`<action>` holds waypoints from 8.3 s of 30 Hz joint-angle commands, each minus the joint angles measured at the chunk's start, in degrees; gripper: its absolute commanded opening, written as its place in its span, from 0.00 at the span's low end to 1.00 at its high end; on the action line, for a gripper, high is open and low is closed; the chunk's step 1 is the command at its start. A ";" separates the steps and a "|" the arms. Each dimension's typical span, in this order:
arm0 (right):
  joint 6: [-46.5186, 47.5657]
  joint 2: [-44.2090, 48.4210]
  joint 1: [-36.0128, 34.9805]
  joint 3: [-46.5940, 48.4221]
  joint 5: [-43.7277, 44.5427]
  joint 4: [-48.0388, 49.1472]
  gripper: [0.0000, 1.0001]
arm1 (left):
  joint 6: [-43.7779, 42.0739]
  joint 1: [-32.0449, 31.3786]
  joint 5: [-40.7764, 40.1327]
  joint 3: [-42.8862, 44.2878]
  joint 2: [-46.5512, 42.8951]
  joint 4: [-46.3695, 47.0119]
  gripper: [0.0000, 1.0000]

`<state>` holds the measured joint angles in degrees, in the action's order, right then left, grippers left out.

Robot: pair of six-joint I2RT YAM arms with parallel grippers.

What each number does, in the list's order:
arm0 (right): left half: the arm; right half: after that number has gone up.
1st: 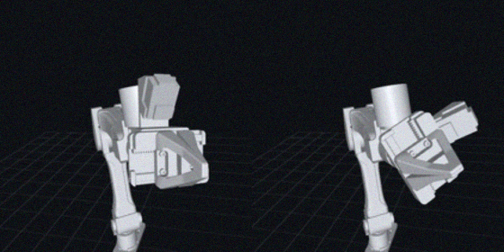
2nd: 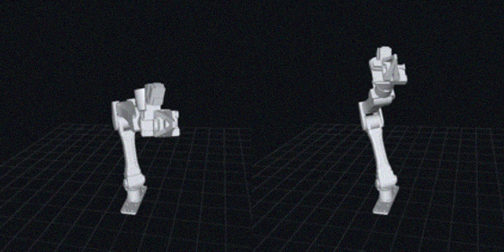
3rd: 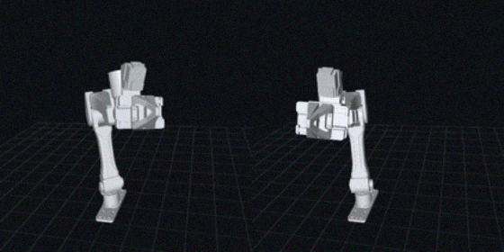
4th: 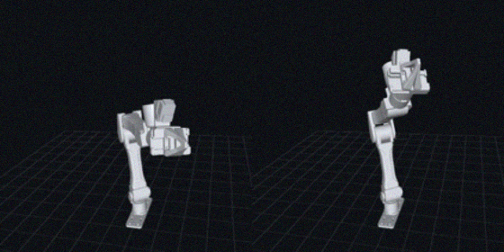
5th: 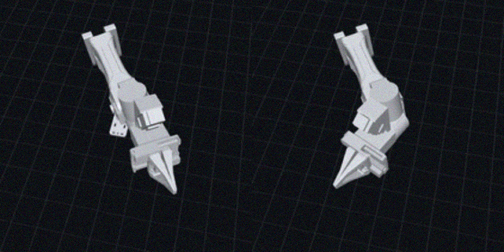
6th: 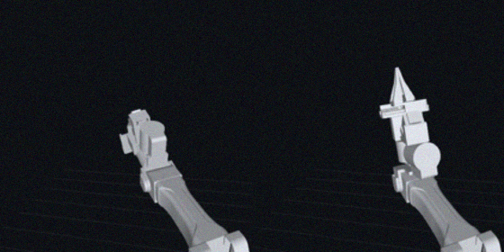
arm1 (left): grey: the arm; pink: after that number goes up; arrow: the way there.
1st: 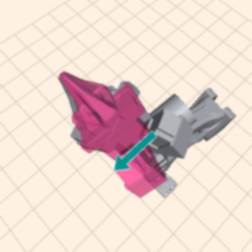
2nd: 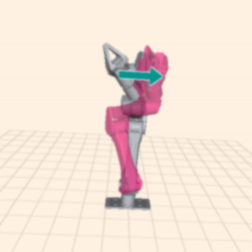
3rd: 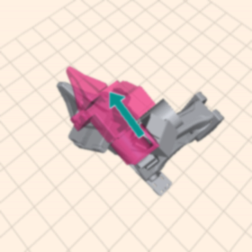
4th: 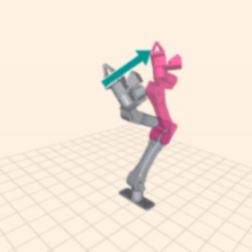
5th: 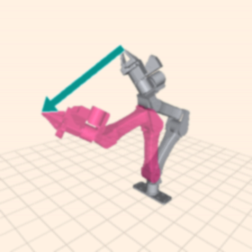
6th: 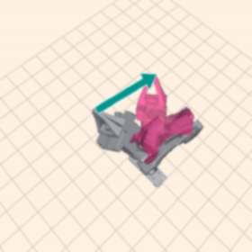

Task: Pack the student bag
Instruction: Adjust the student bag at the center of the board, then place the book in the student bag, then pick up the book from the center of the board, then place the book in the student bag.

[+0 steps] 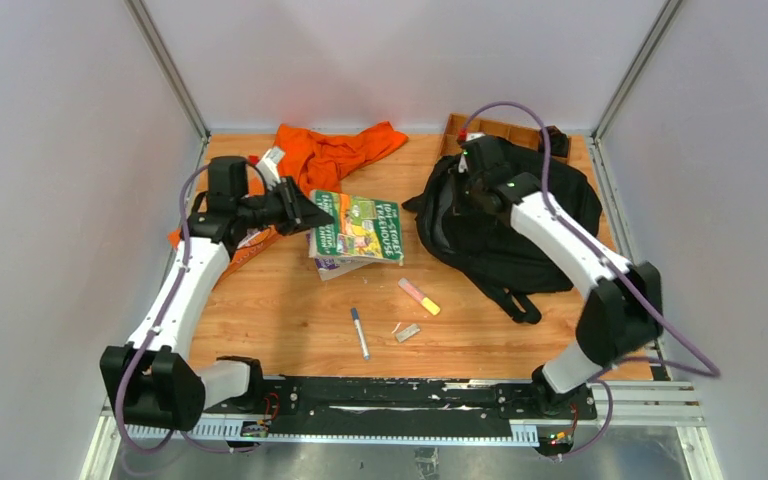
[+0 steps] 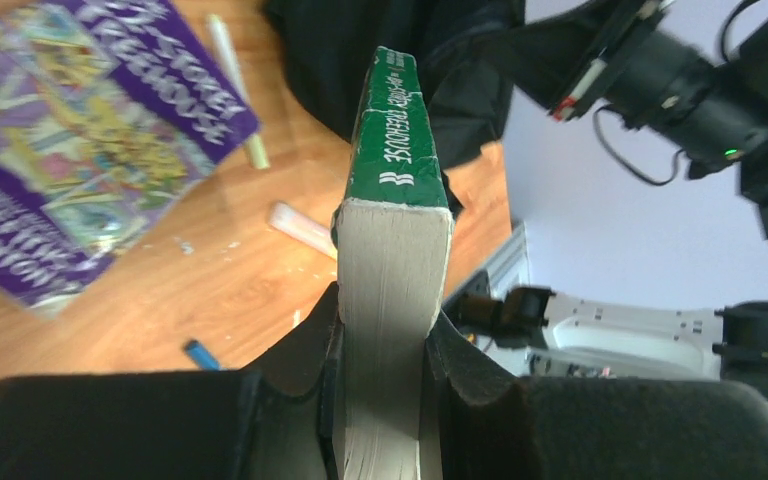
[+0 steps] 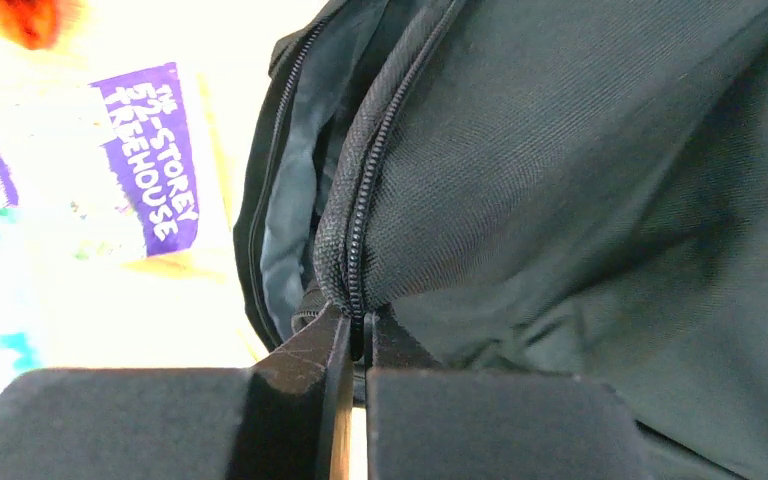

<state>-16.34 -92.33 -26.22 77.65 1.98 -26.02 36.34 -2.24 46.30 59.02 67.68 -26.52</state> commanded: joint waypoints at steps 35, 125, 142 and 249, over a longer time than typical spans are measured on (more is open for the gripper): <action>6.88 32.24 4.94 -9.25 -16.42 -12.03 0.00 | 12.66 -25.40 3.01 16.22 30.09 21.41 0.00; -4.22 19.10 5.12 -23.37 -10.00 2.99 0.00 | -12.69 -14.19 -52.48 3.86 8.93 -11.59 0.81; -5.49 23.73 5.07 -26.36 -15.03 2.93 0.00 | 5.32 -11.08 -35.38 -11.36 22.52 14.11 0.74; -5.44 25.02 -1.95 -17.17 -79.23 24.01 0.00 | -19.19 -8.12 14.60 20.37 -8.27 -19.77 1.00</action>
<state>-34.30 -66.89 -26.35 57.54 -78.02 13.50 18.37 -8.97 53.87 79.26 60.07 -45.80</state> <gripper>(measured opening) 0.276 0.996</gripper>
